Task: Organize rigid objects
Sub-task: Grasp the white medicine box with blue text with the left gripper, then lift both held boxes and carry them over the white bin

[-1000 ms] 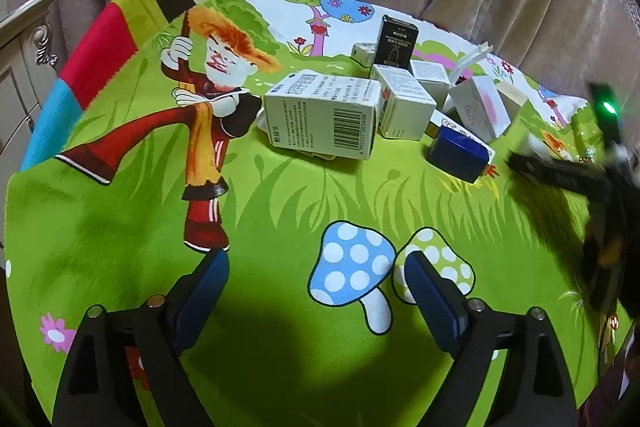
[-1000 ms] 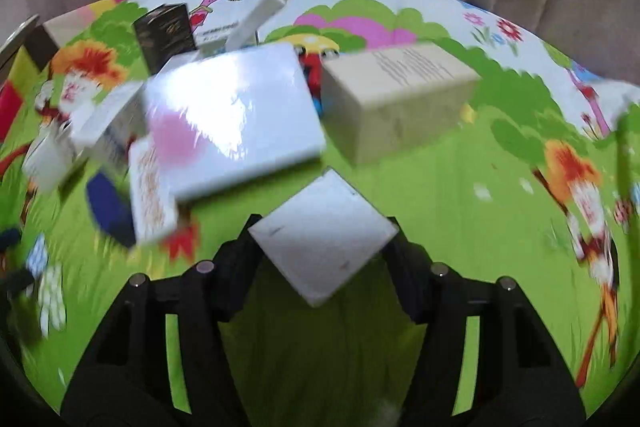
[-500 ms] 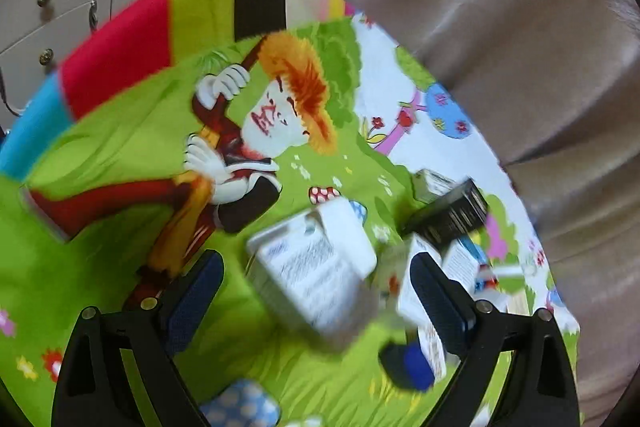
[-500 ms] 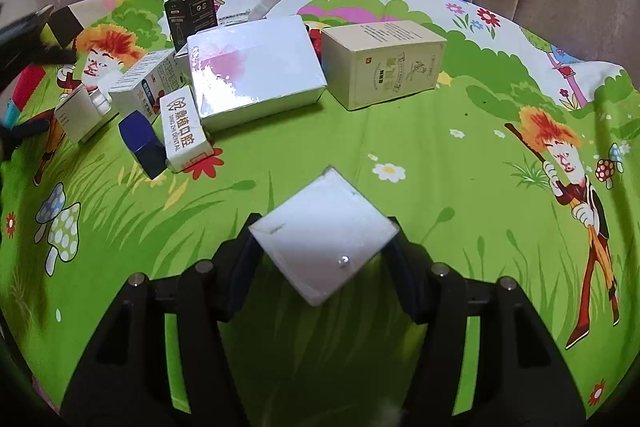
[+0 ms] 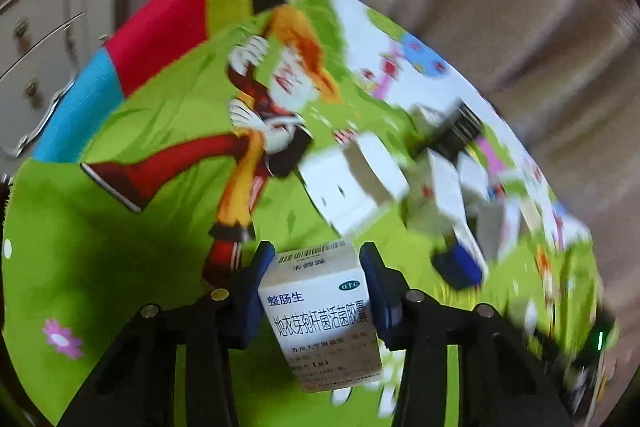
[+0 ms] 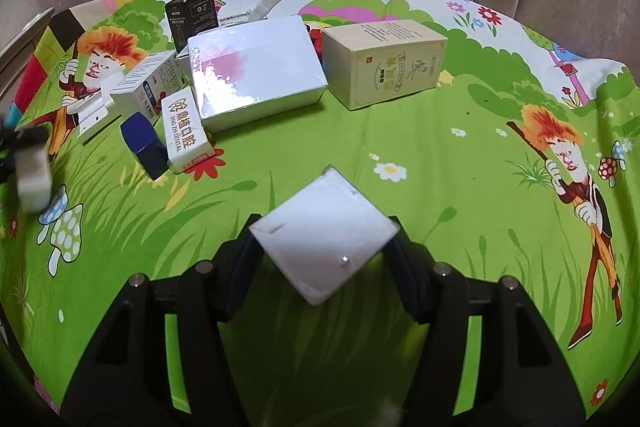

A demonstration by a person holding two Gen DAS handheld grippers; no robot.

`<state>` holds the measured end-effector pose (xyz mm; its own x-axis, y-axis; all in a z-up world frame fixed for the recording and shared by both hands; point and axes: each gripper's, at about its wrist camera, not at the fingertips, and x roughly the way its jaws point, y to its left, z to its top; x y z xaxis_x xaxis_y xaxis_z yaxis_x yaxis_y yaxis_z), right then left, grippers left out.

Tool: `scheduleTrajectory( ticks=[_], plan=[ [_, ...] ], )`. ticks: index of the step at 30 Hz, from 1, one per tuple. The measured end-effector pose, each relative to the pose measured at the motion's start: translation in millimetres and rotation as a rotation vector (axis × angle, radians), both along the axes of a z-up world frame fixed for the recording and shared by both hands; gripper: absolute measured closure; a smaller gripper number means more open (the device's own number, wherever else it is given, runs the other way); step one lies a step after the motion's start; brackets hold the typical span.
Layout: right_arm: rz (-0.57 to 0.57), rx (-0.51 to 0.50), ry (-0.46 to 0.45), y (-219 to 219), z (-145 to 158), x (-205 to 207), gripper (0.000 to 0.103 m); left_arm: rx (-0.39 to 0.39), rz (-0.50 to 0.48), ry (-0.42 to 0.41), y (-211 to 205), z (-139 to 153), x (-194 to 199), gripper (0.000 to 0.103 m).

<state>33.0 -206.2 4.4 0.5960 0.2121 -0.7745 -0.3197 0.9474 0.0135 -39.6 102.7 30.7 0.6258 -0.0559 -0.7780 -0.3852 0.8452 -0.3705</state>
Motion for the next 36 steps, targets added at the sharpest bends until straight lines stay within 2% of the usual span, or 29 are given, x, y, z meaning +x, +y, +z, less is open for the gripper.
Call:
scheduleTrajectory(
  ticks=[3, 5, 6, 8, 10, 12, 14, 16, 18, 19, 20, 21, 23, 29, 33, 36],
  plan=[
    [0.001, -0.003, -0.001, 0.4, 0.0, -0.4, 0.038, 0.06, -0.065, -0.029, -6.5, 2.2, -6.1, 0.054],
    [0.0, -0.005, -0.002, 0.6, 0.1, -0.5, 0.038, 0.076, -0.049, -0.036, -7.1, -1.8, -3.1, 0.032],
    [0.0, -0.005, -0.002, 0.7, 0.1, -0.6, 0.038, 0.08, -0.033, -0.034, -7.2, -6.4, 0.8, 0.028],
    [0.001, -0.004, -0.002, 0.4, 0.1, -0.4, 0.038, 0.099, -0.028, 0.0, -12.5, -11.9, 8.8, 0.028],
    [0.0, -0.004, -0.002, 0.8, 0.1, -0.5, 0.038, 0.129, -0.027, -0.005, -18.9, -12.5, 7.2, 0.028],
    [0.001, -0.004, -0.002, 0.6, 0.1, -0.6, 0.038, 0.172, -0.044, -0.008, -28.2, -13.5, 4.7, 0.027],
    [0.001, -0.002, -0.001, 0.4, 0.2, -0.4, 0.038, 0.229, -0.059, 0.025, -33.4, -20.6, 8.0, 0.027],
    [0.001, -0.001, 0.0, 0.3, 0.2, -0.7, 0.038, 0.255, -0.063, 0.024, -34.4, -22.9, 7.7, 0.027],
    [0.004, -0.001, -0.001, 0.2, 0.3, -0.5, 0.038, 0.28, -0.075, 0.03, -37.2, -23.9, 7.1, 0.03],
    [0.004, 0.0, -0.001, 0.1, 0.4, -0.4, 0.039, 0.3, -0.08, 0.025, -39.8, -23.7, 5.3, 0.049],
    [0.003, -0.003, -0.002, 0.3, 0.6, -0.4, 0.039, 0.339, -0.091, 0.023, -44.2, -23.7, 3.9, 0.062],
    [0.002, -0.005, -0.004, 0.6, 0.7, -0.7, 0.04, 0.361, -0.109, 0.024, -48.8, -24.2, 3.0, 0.062],
    [0.002, -0.004, -0.005, 0.5, 0.6, -1.1, 0.04, 0.356, -0.131, 0.015, -51.5, -23.8, 1.7, 0.062],
    [0.045, 0.042, -0.005, 0.3, 1.6, -3.8, 0.04, 0.363, -0.13, 0.02, -55.6, -22.8, 1.8, 0.062],
    [0.106, -0.014, -0.021, 18.3, 1.0, -13.3, 0.04, 0.346, -0.128, 0.014, -55.0, -22.6, 2.5, 0.062],
    [0.136, -0.003, -0.013, 36.8, 1.7, -31.6, 0.04, 0.342, -0.124, 0.016, -52.8, -21.2, -3.2, 0.062]
  ],
)
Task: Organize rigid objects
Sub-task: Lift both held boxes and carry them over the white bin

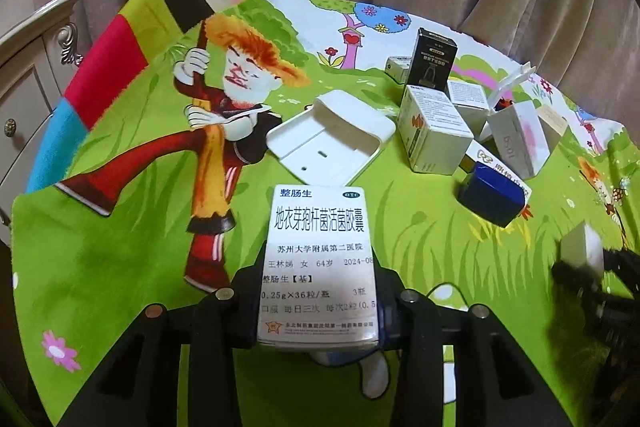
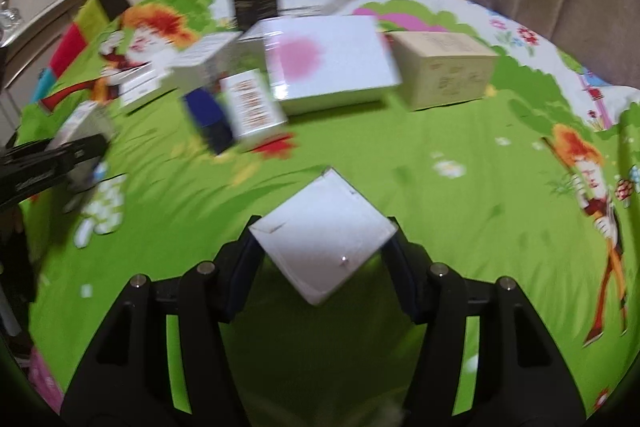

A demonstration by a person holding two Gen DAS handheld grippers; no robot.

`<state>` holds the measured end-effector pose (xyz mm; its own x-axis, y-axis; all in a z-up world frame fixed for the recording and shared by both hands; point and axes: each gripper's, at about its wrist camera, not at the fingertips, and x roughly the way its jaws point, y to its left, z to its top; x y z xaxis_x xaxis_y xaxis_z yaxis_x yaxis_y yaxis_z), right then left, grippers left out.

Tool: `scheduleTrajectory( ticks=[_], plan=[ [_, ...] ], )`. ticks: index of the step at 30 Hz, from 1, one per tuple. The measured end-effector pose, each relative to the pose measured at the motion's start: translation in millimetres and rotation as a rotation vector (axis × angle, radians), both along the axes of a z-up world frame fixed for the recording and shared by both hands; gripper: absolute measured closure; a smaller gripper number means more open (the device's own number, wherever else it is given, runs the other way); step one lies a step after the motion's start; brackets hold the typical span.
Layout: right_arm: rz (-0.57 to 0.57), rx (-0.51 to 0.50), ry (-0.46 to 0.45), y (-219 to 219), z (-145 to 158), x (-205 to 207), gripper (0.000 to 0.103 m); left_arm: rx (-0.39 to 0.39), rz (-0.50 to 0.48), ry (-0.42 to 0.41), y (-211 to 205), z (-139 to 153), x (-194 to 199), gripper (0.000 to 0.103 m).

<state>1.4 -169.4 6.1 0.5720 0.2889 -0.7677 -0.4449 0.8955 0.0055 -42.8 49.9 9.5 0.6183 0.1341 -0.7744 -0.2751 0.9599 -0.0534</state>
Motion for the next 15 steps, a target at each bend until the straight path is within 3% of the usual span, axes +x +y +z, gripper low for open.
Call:
scheduleTrajectory(
  ticks=[4, 10, 15],
  plan=[
    [0.065, -0.01, -0.014, 28.0, 5.4, -30.8, 0.04, -0.039, 0.002, 0.001, 2.1, 5.3, -22.8, 0.062],
    [0.119, 0.022, -0.011, 46.4, 17.0, -53.8, 0.04, 0.008, 0.003, -0.026, -0.4, 26.1, -49.3, 0.062],
    [0.119, 0.052, -0.096, 43.9, 50.0, -76.7, 0.04, 0.037, -0.012, -0.078, -9.7, 50.6, -63.0, 0.062]
  ],
)
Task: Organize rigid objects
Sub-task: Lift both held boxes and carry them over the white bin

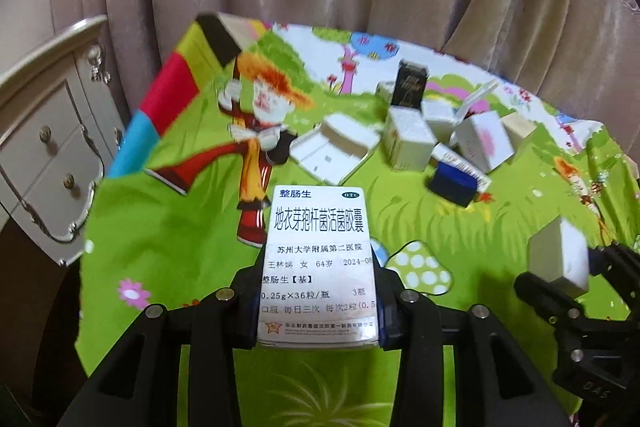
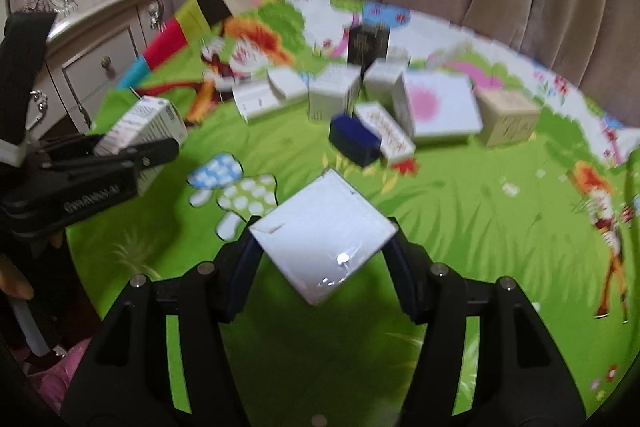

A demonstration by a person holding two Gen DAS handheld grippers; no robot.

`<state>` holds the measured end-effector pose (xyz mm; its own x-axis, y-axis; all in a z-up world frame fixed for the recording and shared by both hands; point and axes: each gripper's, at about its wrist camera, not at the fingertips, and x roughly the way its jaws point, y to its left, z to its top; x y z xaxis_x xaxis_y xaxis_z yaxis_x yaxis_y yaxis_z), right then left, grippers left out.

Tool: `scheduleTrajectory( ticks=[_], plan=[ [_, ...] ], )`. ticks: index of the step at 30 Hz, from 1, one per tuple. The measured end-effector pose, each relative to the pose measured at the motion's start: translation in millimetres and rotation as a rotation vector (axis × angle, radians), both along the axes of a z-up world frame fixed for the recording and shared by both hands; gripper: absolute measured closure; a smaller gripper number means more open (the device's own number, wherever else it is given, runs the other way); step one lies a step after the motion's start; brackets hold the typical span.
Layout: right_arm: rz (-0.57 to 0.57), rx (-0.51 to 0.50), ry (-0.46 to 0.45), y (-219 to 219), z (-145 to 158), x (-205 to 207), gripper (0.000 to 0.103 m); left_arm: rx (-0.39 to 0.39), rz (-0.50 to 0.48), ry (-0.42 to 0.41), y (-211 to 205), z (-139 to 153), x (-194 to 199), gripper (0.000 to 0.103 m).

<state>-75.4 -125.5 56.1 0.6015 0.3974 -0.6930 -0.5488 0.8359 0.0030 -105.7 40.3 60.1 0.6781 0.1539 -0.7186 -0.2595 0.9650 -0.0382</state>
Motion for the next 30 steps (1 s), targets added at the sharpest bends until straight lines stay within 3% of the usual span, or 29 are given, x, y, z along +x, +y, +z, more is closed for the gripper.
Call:
scheduleTrajectory(
  ticks=[14, 30],
  plan=[
    [-0.114, 0.047, -0.179, -49.0, 77.3, -50.4, 0.04, 0.076, -0.111, -0.137, -60.1, 62.2, -31.9, 0.062],
    [-0.264, 0.061, -0.23, -134.8, 95.3, -96.4, 0.04, 0.119, -0.276, -0.209, -136.3, 90.7, -56.7, 0.062]
  ],
)
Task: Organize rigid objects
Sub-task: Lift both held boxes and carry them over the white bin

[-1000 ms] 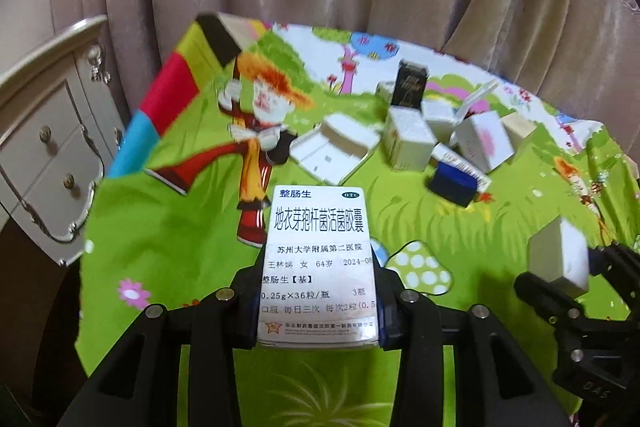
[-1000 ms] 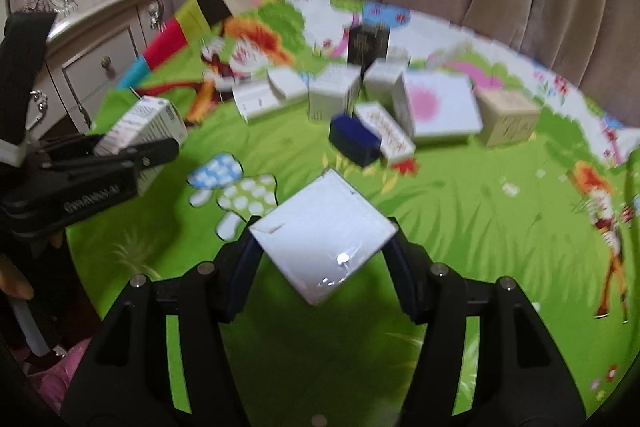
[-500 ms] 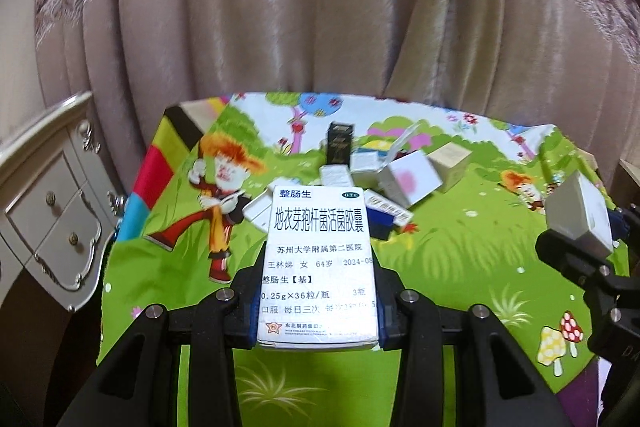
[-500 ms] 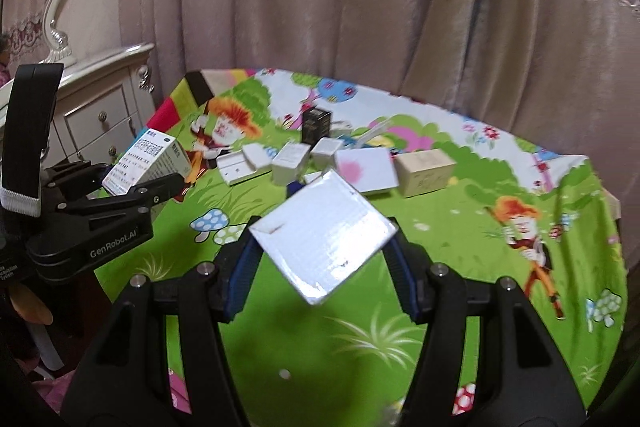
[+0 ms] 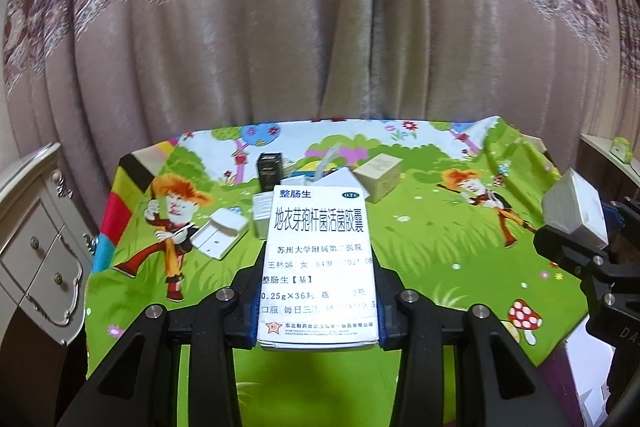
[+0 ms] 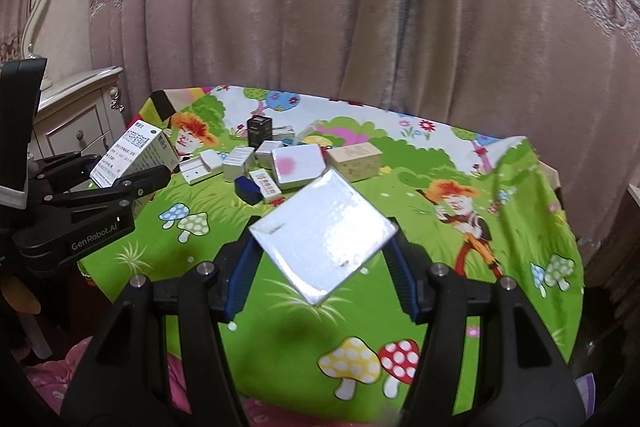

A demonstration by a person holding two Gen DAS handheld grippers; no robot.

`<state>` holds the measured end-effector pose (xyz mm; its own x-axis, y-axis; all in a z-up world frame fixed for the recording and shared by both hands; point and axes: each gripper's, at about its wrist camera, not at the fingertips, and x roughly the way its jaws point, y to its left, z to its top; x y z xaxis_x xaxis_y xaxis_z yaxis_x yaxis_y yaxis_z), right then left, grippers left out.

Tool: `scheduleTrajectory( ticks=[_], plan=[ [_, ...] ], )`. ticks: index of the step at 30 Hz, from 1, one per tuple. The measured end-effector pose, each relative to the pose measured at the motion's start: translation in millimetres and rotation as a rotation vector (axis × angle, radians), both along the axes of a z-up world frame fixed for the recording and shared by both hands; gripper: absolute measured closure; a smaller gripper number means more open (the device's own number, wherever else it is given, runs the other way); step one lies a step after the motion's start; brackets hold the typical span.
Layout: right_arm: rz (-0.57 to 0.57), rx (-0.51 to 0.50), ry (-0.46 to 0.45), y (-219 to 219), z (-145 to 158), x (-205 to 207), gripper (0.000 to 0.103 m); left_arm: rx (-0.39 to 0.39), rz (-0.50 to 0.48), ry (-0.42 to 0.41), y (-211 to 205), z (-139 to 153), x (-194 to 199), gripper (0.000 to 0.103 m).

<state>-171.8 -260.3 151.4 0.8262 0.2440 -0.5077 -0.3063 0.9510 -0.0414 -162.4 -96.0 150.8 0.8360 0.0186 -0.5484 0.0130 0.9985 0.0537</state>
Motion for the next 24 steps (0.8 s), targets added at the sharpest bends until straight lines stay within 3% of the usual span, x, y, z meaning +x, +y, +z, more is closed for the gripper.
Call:
scheduleTrajectory(
  ticks=[9, 24],
  plan=[
    [-0.06, 0.014, 0.009, -35.1, -4.9, -22.4, 0.04, 0.026, -0.078, 0.004, -33.2, 2.0, -9.7, 0.062],
    [-0.215, 0.052, 0.053, -109.9, -15.4, -56.6, 0.04, 0.077, -0.297, 0.041, -123.6, -2.9, -19.7, 0.062]
  ],
)
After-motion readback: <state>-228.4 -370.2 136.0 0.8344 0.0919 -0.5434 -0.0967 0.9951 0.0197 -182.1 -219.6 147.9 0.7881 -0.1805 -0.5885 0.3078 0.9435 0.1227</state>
